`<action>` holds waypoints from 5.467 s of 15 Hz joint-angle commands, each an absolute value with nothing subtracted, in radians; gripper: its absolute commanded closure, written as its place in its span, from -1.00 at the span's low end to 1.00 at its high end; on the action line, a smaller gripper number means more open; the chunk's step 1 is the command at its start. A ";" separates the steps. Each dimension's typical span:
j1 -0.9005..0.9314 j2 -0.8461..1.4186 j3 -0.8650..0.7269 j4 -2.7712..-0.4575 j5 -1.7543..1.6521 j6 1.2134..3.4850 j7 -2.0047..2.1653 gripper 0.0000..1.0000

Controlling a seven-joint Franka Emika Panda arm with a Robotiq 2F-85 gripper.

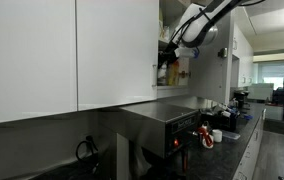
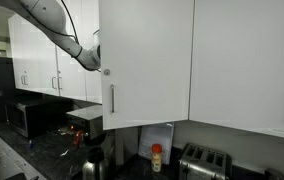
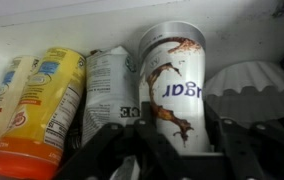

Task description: Open the right cabinet door, take the container and put it in the cabinet, then close the cabinet door

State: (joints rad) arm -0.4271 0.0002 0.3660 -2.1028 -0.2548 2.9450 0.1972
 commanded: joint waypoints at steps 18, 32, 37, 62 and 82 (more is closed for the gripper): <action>-0.349 0.003 0.281 -2.037 0.243 2.855 -0.287 0.51; -0.349 0.013 0.257 -1.992 0.305 2.693 -0.413 0.51; -0.198 0.029 0.109 -1.959 0.252 2.647 -0.409 0.51; -0.107 0.124 0.037 -1.848 0.204 2.643 -0.443 -1.00; -0.047 -0.189 -0.034 -2.139 0.265 2.495 -0.519 -1.00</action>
State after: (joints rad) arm -0.0773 -0.1156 0.0038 -2.0620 0.2685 2.5172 -0.5006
